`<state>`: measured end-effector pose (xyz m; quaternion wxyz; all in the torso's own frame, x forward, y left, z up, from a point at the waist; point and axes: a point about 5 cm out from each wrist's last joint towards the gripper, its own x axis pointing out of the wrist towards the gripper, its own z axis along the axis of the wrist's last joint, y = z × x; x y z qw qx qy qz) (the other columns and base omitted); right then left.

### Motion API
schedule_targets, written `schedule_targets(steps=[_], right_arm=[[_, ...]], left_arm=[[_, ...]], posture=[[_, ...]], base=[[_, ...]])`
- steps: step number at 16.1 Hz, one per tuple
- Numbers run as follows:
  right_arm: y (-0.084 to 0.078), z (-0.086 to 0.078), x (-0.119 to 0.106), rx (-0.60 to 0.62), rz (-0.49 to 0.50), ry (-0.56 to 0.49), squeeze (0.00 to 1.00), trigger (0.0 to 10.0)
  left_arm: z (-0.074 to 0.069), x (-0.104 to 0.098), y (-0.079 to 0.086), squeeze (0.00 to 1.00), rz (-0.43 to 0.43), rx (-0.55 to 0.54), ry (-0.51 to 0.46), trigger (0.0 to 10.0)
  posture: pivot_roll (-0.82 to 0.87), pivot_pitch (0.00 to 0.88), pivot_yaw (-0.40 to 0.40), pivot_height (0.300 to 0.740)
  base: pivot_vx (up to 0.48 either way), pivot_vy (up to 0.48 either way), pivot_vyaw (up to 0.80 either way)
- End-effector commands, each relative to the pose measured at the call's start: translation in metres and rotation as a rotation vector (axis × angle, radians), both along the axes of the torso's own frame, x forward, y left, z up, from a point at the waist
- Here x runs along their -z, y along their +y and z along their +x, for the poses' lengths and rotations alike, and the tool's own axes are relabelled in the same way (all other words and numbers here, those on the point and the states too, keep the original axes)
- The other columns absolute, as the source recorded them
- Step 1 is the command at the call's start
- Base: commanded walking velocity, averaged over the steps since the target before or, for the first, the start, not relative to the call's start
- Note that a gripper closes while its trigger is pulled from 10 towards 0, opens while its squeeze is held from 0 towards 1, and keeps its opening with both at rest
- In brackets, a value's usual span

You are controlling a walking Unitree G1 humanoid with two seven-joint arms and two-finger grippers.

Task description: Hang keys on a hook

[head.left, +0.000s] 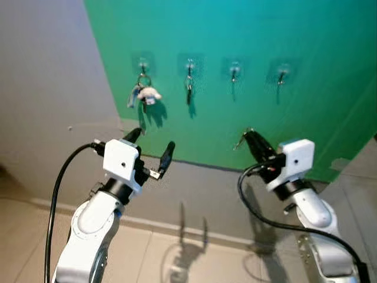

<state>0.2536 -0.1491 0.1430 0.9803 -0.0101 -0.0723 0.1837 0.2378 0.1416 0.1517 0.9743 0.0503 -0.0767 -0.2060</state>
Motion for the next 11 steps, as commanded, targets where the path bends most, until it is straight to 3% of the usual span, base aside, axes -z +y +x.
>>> schedule_targets(steps=[1, 5, 11], right_arm=[[-0.001, 0.002, -0.010, -0.016, 0.022, -0.028, 0.00, 10.0], [-0.002, 0.005, -0.022, -0.085, 0.050, -0.050, 0.00, 10.0], [0.012, 0.012, -0.041, -0.211, 0.103, -0.081, 0.00, 10.0]], left_arm=[[0.000, -0.001, 0.000, 0.00, 0.003, 0.016, 0.005, 10.0], [-0.001, -0.002, -0.001, 0.00, 0.004, 0.042, 0.004, 10.0], [-0.002, -0.004, -0.002, 0.00, 0.002, 0.077, 0.003, 10.0]], posture=[[0.00, 0.000, 0.032, 0.740], [0.00, 0.000, 0.032, 0.740], [0.01, 0.000, 0.030, 0.740]], base=[[0.000, 0.000, 0.00], [0.000, 0.000, 0.00], [0.000, 0.000, 0.00]])
